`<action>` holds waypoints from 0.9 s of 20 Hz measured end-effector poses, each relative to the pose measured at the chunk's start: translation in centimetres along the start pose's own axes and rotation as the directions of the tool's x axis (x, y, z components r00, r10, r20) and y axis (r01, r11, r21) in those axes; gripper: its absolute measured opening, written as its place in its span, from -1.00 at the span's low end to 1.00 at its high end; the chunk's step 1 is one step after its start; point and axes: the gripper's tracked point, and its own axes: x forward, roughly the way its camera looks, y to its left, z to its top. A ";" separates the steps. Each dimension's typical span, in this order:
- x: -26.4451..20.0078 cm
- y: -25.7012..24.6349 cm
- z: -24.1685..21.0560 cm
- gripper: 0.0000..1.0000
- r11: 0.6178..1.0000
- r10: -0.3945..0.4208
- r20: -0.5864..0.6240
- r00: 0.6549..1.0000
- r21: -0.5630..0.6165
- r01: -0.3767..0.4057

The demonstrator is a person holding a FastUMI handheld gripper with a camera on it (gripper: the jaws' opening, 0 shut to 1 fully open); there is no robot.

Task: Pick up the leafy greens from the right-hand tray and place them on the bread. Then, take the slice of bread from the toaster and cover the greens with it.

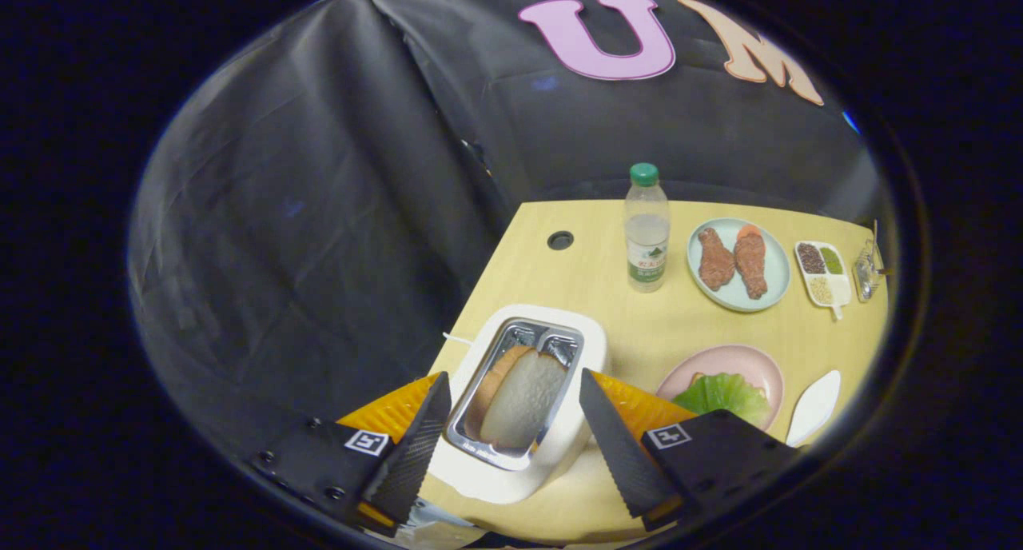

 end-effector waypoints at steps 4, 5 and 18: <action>1.3 0.4 -1.5 0.60 0.999 -0.014 -0.036 0.999 -0.032 0.013; 1.4 0.5 -1.6 0.52 0.999 -0.023 -0.040 0.999 -0.040 0.021; 2.1 -1.1 -3.0 -0.66 0.993 -0.092 -0.084 0.992 -0.084 0.085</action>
